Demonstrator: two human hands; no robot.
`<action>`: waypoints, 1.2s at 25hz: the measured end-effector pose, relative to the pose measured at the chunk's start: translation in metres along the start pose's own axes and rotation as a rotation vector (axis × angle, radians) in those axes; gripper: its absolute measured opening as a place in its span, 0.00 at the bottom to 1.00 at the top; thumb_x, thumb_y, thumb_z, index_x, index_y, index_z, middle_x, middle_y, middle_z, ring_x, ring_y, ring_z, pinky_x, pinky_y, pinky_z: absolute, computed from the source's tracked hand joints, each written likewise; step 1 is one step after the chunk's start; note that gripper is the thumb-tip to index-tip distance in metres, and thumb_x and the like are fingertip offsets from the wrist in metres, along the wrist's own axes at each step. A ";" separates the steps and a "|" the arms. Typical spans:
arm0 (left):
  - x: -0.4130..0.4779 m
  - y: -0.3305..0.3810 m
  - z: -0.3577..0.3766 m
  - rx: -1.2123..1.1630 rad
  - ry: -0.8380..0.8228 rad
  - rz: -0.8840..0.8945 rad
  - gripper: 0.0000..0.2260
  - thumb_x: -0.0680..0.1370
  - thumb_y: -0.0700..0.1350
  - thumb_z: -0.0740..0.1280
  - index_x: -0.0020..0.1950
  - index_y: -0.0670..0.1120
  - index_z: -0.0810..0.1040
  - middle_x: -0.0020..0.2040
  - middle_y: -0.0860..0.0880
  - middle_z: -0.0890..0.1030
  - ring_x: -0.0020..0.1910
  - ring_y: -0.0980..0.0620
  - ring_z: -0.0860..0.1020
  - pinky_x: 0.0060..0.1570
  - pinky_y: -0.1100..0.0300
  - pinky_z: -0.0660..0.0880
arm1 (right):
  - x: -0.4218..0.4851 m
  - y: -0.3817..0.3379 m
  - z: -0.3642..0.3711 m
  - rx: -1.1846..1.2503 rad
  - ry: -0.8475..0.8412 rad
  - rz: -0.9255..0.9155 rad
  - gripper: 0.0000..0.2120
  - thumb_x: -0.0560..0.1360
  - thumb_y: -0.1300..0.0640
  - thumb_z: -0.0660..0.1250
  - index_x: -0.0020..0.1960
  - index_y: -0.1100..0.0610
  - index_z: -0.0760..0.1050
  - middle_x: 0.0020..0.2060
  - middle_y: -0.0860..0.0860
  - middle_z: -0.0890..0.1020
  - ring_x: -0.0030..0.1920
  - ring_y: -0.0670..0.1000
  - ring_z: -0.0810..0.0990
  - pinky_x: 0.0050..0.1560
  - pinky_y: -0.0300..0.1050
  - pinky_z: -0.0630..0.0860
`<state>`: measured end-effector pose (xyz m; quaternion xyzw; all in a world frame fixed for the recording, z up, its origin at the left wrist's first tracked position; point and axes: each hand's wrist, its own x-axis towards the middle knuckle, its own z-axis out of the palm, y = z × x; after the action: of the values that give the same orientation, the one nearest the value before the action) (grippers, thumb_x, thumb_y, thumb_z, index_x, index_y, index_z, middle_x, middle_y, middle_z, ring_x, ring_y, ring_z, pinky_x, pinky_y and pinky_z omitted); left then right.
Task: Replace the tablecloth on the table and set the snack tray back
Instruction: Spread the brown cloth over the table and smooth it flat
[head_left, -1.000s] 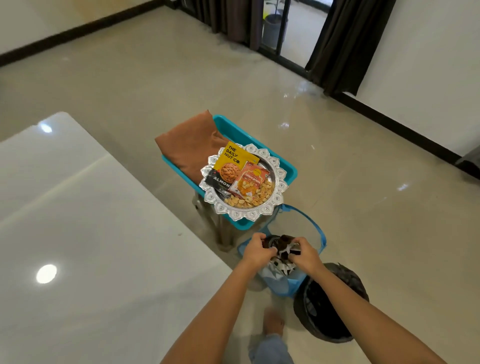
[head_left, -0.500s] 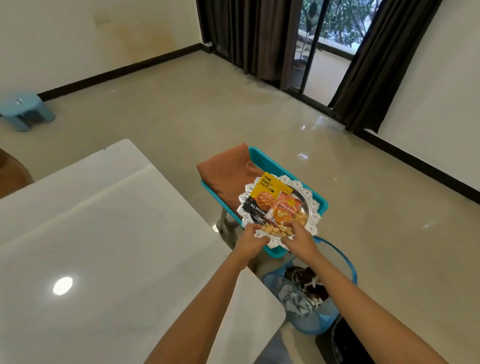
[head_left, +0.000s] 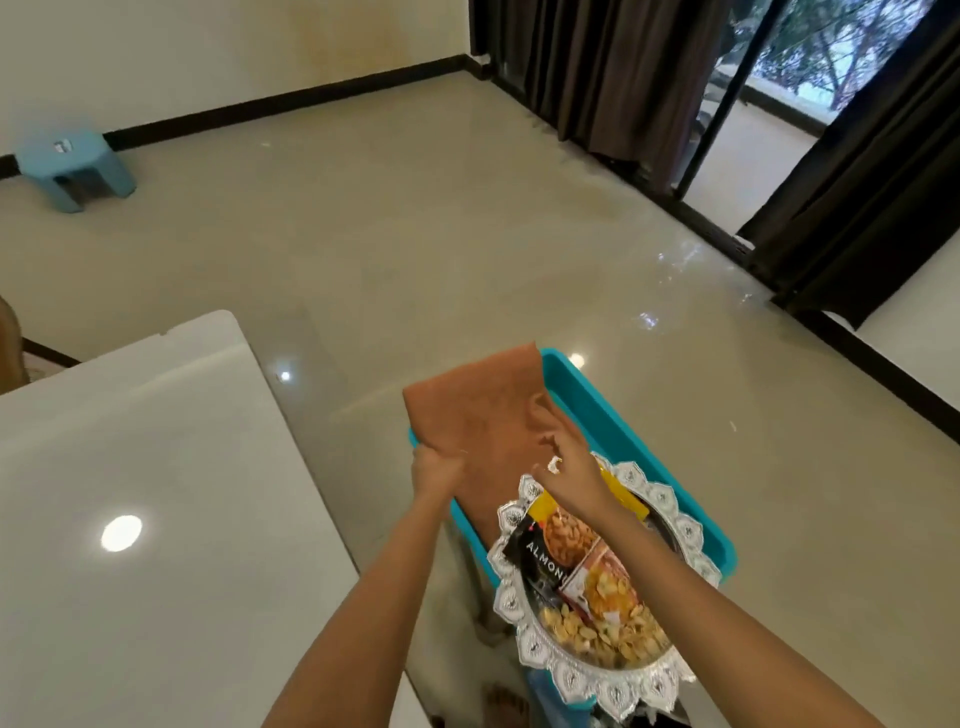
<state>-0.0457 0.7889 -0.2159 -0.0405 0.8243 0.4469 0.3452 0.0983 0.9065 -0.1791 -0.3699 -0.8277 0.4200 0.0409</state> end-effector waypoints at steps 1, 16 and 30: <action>0.021 0.013 0.000 -0.005 0.050 -0.022 0.25 0.69 0.47 0.70 0.61 0.37 0.70 0.59 0.37 0.78 0.57 0.39 0.77 0.57 0.49 0.75 | 0.022 0.001 0.000 -0.014 -0.012 -0.016 0.18 0.74 0.61 0.68 0.63 0.60 0.72 0.62 0.51 0.74 0.62 0.52 0.73 0.63 0.46 0.70; 0.144 0.044 0.051 -0.033 0.221 0.079 0.14 0.75 0.49 0.69 0.55 0.42 0.76 0.52 0.43 0.81 0.51 0.43 0.78 0.47 0.57 0.73 | 0.135 0.034 0.045 -0.010 -0.119 0.086 0.18 0.74 0.59 0.68 0.63 0.58 0.72 0.59 0.52 0.76 0.57 0.48 0.73 0.52 0.38 0.67; -0.058 0.115 -0.095 -0.393 0.223 0.536 0.09 0.73 0.51 0.71 0.47 0.48 0.75 0.43 0.52 0.80 0.43 0.54 0.79 0.46 0.55 0.79 | 0.013 -0.096 0.015 0.270 -0.074 -0.139 0.43 0.68 0.43 0.74 0.75 0.50 0.55 0.67 0.46 0.69 0.64 0.48 0.71 0.57 0.40 0.68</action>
<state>-0.0956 0.7708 -0.0647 0.0630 0.7364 0.6647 0.1092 0.0282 0.8688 -0.1223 -0.2873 -0.7881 0.5370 0.0889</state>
